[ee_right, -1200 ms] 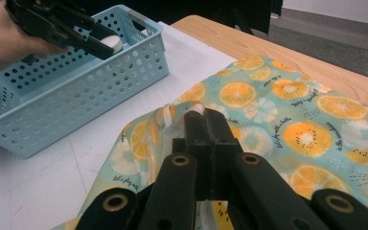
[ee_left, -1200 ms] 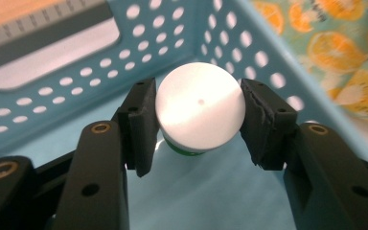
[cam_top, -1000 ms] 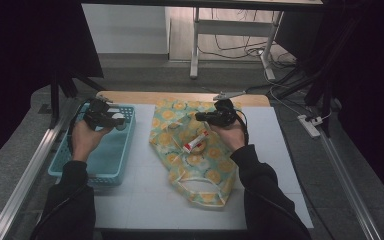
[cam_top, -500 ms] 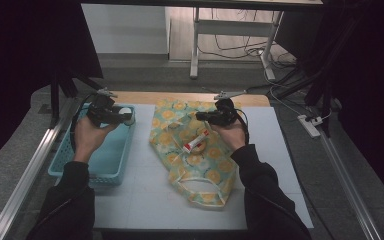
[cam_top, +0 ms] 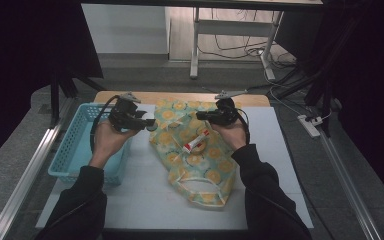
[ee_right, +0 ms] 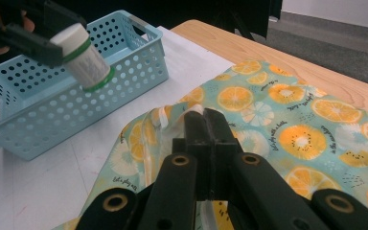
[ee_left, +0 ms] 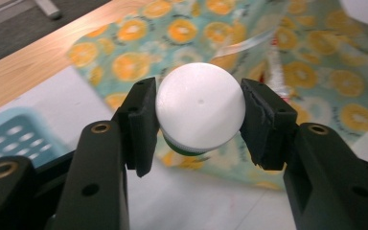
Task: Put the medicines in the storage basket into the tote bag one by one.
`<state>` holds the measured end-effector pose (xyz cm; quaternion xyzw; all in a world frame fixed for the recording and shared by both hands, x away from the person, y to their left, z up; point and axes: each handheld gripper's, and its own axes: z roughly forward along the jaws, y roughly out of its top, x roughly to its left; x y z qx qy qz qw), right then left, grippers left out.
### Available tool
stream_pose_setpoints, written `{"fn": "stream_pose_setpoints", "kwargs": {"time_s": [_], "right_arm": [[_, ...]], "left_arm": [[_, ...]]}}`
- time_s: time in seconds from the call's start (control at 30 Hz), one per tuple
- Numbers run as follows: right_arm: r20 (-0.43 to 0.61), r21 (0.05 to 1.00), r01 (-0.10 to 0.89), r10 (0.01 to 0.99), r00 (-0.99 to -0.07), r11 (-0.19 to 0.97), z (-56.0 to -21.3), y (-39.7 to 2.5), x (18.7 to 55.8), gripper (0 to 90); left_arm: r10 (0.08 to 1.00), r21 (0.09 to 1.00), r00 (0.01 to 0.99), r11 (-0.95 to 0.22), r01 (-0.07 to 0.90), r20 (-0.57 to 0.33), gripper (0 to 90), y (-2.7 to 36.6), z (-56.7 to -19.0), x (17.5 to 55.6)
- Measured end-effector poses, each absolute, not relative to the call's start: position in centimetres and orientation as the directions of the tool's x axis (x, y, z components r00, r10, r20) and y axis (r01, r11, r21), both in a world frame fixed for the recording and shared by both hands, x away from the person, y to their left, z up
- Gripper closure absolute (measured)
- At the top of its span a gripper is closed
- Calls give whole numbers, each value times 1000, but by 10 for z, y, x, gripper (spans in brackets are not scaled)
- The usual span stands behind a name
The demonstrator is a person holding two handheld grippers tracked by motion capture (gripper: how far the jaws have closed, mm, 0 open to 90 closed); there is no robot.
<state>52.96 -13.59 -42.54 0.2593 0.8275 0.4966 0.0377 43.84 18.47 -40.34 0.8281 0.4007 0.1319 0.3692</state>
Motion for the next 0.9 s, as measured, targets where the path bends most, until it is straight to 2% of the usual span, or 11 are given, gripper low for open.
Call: {"fn": "stream_pose_setpoints", "kwargs": {"time_s": [0.9], "right_arm": [[201, 838, 404, 480, -854, 367, -428, -143, 536, 900]], "left_arm": [[590, 702, 803, -535, 470, -88, 504, 62, -427, 454]]}}
